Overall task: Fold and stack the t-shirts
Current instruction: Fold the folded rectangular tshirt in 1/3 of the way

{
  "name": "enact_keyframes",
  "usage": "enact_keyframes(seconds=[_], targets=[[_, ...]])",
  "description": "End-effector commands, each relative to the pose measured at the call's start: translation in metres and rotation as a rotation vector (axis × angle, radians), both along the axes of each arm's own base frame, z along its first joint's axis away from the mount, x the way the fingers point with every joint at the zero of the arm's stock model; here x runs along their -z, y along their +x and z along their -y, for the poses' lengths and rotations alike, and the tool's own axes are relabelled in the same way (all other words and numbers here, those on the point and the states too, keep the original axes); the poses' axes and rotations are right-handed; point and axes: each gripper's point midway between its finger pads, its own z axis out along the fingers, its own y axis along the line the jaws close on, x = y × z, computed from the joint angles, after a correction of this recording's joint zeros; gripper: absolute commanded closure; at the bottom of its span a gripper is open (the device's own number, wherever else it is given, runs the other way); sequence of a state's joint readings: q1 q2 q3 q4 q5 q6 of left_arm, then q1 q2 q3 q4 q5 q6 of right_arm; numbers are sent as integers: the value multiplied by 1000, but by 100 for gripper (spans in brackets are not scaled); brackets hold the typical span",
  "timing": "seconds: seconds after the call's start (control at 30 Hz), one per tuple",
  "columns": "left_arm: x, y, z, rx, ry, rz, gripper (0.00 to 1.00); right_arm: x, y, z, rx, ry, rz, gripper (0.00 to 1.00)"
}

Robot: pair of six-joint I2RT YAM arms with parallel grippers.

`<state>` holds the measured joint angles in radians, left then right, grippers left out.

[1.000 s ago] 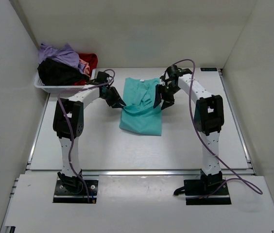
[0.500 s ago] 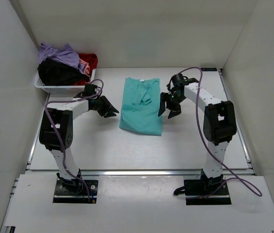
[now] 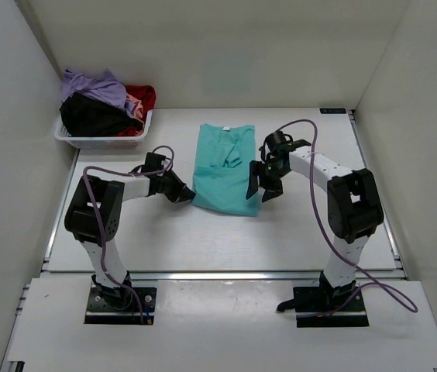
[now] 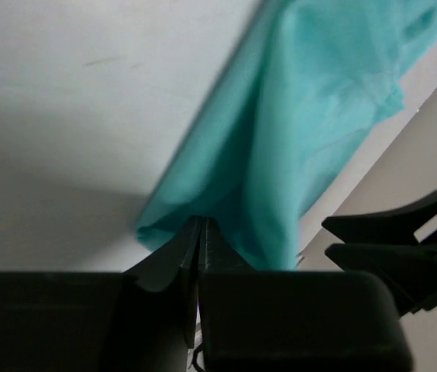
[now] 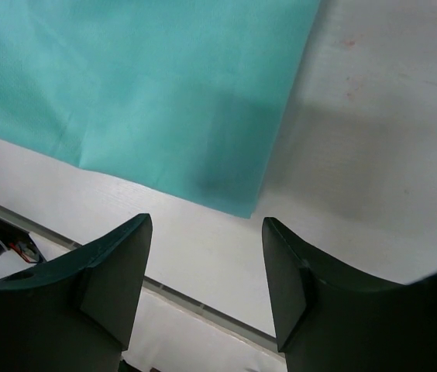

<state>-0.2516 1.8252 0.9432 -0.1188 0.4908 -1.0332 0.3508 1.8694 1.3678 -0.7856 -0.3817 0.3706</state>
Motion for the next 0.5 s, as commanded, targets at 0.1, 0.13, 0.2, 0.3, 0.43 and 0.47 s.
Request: enact_keyframes(seconds=[0.1, 0.13, 0.2, 0.3, 0.43, 0.47], targets=[[-6, -26, -11, -31, -1, -18, 91, -16, -4, -1, 25, 39, 63, 44], [-4, -30, -14, -32, 1, -25, 91, -17, -6, -2, 24, 39, 66, 43], [0, -38, -17, -38, -6, -29, 90, -12, -12, -2, 18, 40, 57, 44], [3, -49, -18, -33, -6, -42, 88, -8, -22, -3, 10, 39, 41, 43], [4, -58, -24, -46, 6, -47, 81, 0, -36, 0, 6, 28, 18, 41], [2, -59, -25, -52, 5, -44, 78, -3, -35, -3, 5, 36, 41, 38]])
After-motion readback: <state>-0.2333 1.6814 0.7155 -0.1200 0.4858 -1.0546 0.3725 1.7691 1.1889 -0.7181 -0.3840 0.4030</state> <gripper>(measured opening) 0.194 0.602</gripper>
